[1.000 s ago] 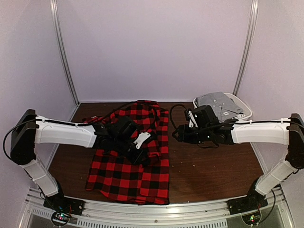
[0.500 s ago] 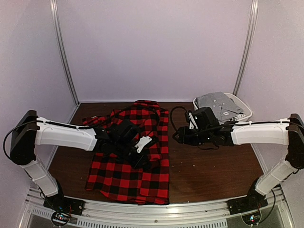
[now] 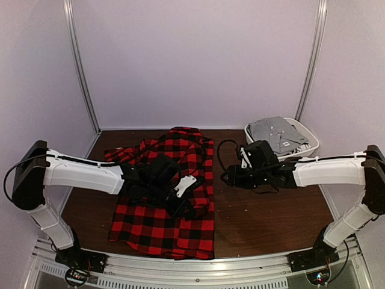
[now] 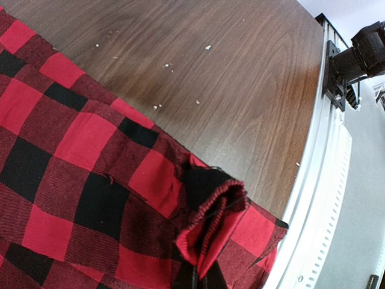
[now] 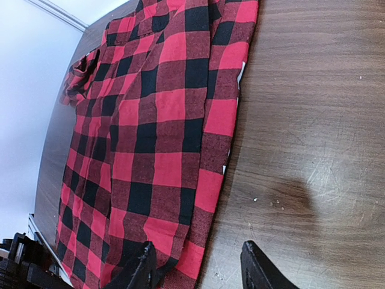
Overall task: Fold and stack the long sleeve shirts
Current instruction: Fold the sleeve at the center of the board, then move the right arm to the center of the board with the 1/3-folded shirt.
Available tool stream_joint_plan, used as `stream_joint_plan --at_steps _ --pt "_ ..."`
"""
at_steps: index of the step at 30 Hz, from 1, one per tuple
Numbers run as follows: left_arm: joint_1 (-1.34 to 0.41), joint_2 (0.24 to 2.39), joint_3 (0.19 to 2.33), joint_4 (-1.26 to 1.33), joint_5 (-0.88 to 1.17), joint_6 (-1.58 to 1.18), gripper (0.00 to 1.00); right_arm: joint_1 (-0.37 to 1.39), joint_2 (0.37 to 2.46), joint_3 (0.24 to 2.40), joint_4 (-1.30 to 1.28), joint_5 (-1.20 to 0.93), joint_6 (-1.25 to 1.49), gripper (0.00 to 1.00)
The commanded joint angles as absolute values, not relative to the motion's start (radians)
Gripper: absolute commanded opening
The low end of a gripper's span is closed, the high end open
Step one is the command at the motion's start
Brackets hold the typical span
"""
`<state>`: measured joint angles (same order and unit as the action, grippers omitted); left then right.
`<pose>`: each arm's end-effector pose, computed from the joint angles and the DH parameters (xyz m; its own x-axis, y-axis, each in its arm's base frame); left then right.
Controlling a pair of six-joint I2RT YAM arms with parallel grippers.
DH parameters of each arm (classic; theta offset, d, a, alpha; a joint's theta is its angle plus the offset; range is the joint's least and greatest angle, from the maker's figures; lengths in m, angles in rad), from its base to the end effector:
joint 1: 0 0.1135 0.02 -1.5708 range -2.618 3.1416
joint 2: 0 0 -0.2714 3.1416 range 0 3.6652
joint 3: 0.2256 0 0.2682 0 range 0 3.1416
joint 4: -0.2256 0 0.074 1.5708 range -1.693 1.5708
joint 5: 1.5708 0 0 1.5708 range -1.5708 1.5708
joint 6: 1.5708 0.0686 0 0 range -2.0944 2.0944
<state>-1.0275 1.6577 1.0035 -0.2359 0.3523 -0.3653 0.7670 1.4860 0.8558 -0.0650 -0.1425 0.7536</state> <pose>0.1734 -0.3329 0.1649 -0.7023 0.5144 -0.4920 0.7118 0.5172 -0.4753 0.2471 0.2517 0.1875 -0.8601 0.1117 -0.4977 -0.2426 0.7687 0.5918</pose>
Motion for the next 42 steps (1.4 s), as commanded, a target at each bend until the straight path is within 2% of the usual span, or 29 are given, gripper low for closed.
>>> stream_joint_plan --at_steps 1,12,14,17,20,22,24,31,42 --pt "-1.044 1.659 0.993 -0.193 0.374 -0.374 0.00 0.768 1.451 0.834 -0.035 -0.148 0.768 0.49" --pt "-1.057 1.661 0.979 -0.180 0.384 -0.379 0.01 0.773 1.456 0.812 -0.014 -0.149 0.775 0.49" --pt "-1.057 1.659 0.977 -0.180 0.384 -0.380 0.04 0.773 1.458 0.811 -0.013 -0.150 0.775 0.49" --pt "-1.056 1.649 0.976 -0.180 0.388 -0.377 0.19 0.773 1.465 0.811 -0.013 -0.150 0.772 0.49" --pt "-1.057 1.622 0.969 -0.172 0.383 -0.382 0.48 0.772 1.471 0.811 -0.012 -0.152 0.771 0.49" --pt "-1.056 1.598 0.961 -0.159 0.381 -0.386 0.59 0.773 1.475 0.811 -0.011 -0.154 0.772 0.49" --pt "-1.055 1.580 0.957 -0.155 0.371 -0.392 0.66 0.775 1.481 0.811 -0.011 -0.157 0.770 0.49" --pt "-1.010 1.543 0.946 -0.157 0.321 -0.442 0.67 0.787 1.527 0.841 -0.006 -0.163 0.759 0.49" --pt "-0.691 1.444 0.790 -0.257 0.168 -0.640 0.68 0.772 1.743 1.031 -0.003 -0.134 0.684 0.49"
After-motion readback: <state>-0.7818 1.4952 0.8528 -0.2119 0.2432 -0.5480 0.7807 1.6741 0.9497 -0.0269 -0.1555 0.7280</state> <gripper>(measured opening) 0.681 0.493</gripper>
